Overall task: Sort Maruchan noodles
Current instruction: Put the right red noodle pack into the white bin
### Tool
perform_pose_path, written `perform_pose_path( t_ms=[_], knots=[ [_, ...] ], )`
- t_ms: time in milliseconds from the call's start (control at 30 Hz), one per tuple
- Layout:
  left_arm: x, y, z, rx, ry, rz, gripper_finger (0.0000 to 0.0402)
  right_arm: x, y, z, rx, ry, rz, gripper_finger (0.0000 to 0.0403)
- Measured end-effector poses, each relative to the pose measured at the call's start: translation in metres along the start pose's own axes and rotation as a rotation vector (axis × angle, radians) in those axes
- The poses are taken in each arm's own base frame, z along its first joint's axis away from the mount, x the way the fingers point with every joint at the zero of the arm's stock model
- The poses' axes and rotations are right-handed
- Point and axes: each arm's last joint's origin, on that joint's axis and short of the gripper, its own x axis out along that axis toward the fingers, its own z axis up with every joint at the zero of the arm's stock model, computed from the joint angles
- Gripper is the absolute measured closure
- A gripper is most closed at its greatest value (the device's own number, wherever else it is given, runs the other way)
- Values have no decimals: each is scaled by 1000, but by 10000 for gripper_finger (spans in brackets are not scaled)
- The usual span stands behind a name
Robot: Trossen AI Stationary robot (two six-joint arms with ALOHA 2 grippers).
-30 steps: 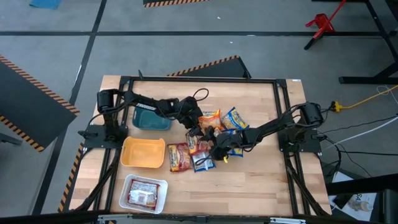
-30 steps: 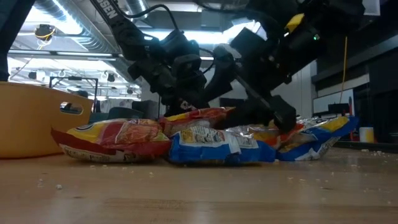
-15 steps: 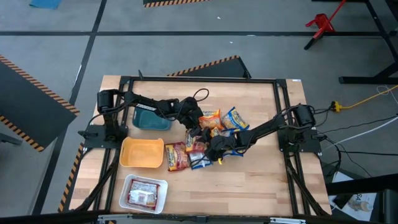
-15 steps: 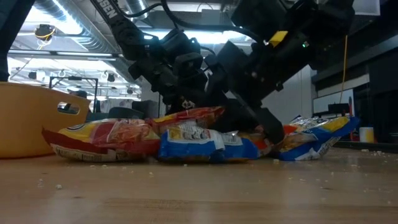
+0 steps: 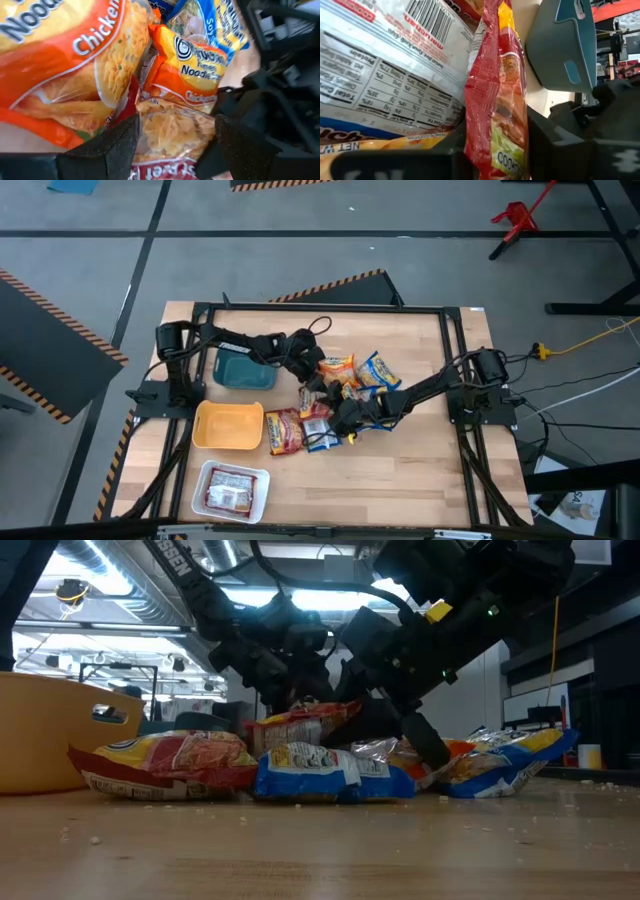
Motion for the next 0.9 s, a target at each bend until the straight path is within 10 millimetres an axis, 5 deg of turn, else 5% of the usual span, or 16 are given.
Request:
perform_pose_path(
  t_ms=[367,900],
  knots=[
    [-41,-8,22,-66,-69,-119,146,-14,-15,2,21,29,-74,313],
    [-71,-10,38,-308,-93,-234,146,-90,-73,8,73,-31,-184,313]
  ],
)
